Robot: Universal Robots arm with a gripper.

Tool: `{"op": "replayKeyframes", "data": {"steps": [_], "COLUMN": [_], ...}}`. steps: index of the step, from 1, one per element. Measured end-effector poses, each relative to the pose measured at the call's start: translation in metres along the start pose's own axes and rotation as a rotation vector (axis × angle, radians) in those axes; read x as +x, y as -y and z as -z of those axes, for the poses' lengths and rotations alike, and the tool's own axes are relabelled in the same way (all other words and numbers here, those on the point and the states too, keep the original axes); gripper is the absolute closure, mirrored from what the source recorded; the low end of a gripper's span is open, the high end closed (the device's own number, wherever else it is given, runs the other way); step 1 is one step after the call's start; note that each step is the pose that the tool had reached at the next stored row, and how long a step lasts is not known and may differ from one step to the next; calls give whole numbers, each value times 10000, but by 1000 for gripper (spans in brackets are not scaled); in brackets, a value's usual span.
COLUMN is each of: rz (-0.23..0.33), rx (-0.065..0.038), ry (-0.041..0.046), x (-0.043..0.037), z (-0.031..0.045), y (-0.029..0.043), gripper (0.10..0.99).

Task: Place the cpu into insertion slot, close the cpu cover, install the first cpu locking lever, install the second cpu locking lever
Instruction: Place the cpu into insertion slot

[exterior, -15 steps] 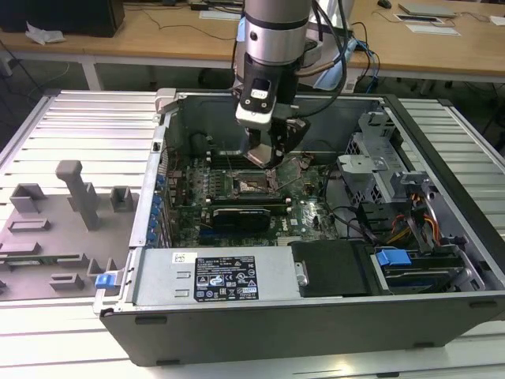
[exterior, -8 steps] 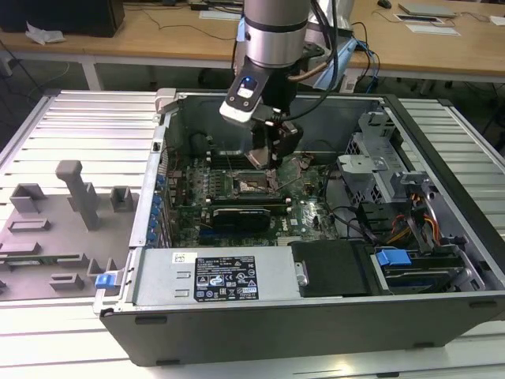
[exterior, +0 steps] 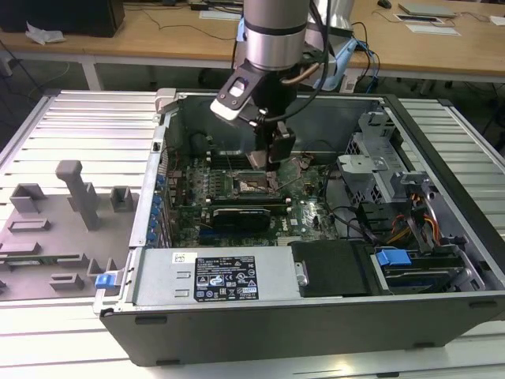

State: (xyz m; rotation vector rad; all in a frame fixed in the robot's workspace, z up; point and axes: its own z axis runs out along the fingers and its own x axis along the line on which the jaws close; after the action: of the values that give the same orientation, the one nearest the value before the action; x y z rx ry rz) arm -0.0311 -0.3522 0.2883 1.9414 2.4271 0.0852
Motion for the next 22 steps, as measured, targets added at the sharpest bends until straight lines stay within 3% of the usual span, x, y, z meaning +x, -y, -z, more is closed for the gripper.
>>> {"op": "replayKeyframes", "data": {"steps": [11, 22], "rz": [-1720, -1854], "rx": [-15, -14], "ry": [109, 119], "x": [0, 72], "z": [-142, -302], "y": [9, 5], "gripper": [545, 545]}}
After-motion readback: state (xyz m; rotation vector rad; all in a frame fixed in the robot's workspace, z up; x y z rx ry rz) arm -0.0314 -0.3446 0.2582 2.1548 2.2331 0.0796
